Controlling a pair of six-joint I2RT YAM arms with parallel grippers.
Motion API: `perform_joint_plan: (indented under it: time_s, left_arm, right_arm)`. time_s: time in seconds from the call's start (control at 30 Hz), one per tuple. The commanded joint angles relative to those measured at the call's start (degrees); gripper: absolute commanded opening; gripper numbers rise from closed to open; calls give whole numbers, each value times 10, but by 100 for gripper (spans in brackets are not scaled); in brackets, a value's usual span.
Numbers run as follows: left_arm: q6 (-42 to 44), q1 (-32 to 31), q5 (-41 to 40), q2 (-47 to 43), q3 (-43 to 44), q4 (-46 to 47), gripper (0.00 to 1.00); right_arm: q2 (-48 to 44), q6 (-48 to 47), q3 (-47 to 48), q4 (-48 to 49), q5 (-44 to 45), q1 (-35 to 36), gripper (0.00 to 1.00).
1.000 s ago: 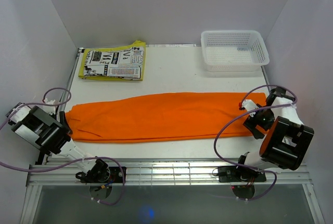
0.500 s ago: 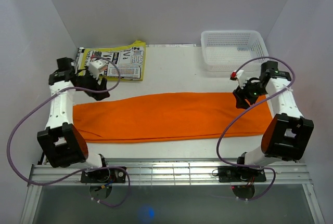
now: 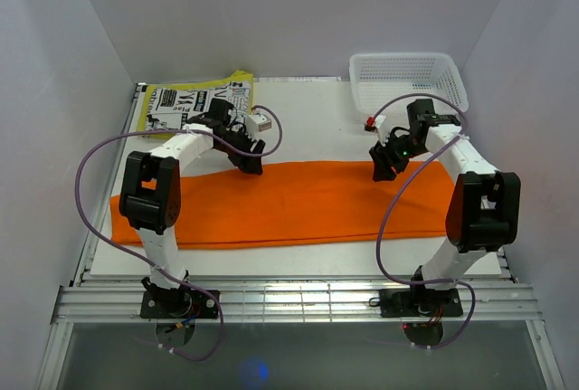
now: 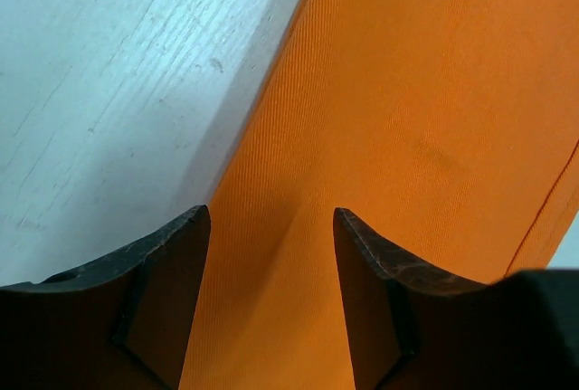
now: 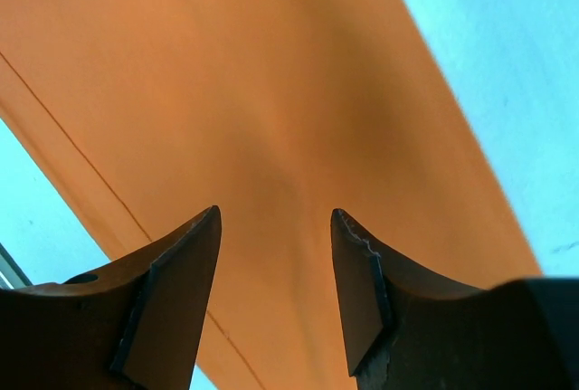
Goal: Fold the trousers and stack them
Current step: Fold the trousers
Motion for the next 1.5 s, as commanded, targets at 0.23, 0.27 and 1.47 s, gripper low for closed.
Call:
perform_joint_plan:
  time_s: [0.23,0.27,1.47]
  left_arm:
    - [26,-31,-29,-66,-110,105,0]
    - [42,-38,-30,-80,-125,117,0]
    - [17,-212,-271,-294,-357,218,33]
  right_arm:
    - [68,103,111,77,-79,82,50]
    - [74,111,123,81,-85,87,48]
    - [282,365,154,93,-141,286,29]
